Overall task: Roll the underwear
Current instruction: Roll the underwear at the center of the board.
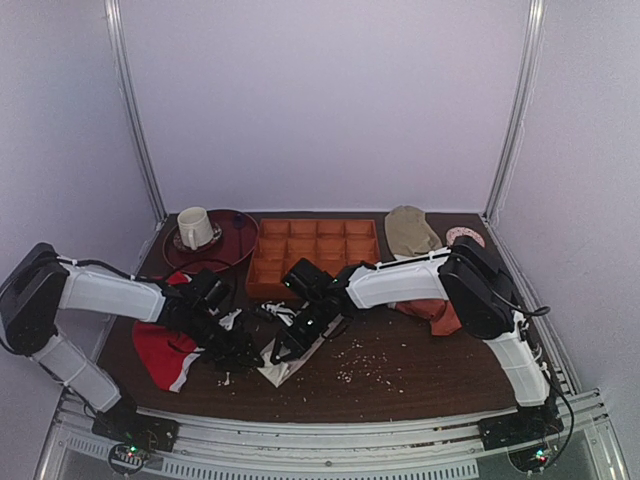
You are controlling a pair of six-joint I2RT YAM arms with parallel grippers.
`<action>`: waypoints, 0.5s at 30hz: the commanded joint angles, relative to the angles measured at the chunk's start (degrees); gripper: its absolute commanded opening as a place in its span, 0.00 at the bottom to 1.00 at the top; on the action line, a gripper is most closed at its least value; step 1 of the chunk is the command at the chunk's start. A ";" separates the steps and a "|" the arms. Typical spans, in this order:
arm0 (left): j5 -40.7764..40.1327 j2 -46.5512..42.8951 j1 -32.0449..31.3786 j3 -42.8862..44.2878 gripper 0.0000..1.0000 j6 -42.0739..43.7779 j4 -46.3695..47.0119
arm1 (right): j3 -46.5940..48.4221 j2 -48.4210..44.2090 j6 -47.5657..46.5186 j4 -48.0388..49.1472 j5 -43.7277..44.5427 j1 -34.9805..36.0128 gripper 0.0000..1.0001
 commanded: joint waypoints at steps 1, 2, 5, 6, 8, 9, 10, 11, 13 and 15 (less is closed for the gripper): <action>-0.13 2.66 0.59 -0.96 0.47 1.10 4.45 | 0.63 0.47 0.11 -1.16 -0.97 -0.25 0.00; -0.14 3.10 0.75 -1.15 0.47 0.80 5.31 | 0.48 0.49 0.10 -1.14 -1.04 -0.25 0.00; -0.48 3.75 1.53 -1.85 0.45 -0.24 7.37 | 0.25 0.45 0.02 -1.27 -1.20 -0.24 0.00; -0.36 3.98 1.80 -1.98 0.42 -0.27 7.79 | 0.20 0.41 -0.04 -1.31 -1.15 -0.28 0.00; -0.02 4.79 2.03 -1.57 0.40 -0.05 7.90 | 0.15 0.30 -0.29 -1.48 -1.10 -0.30 0.00; 0.18 5.20 2.07 -1.43 0.37 0.21 7.97 | 0.19 0.23 -0.34 -1.49 -1.02 -0.30 0.00; 0.19 5.61 2.07 -1.37 0.33 0.25 8.00 | 0.20 0.23 -0.35 -1.51 -0.98 -0.31 0.00; 0.15 5.98 2.13 -1.31 0.32 0.24 8.06 | 0.20 0.19 -0.40 -1.56 -1.06 -0.28 0.00; 0.06 6.43 2.14 -1.33 0.29 0.28 8.13 | 0.21 0.18 -0.37 -1.43 -0.96 -0.31 0.00; 0.12 6.58 2.23 -1.48 0.15 0.10 8.46 | 0.12 0.09 -0.32 -1.41 -0.84 -0.31 0.00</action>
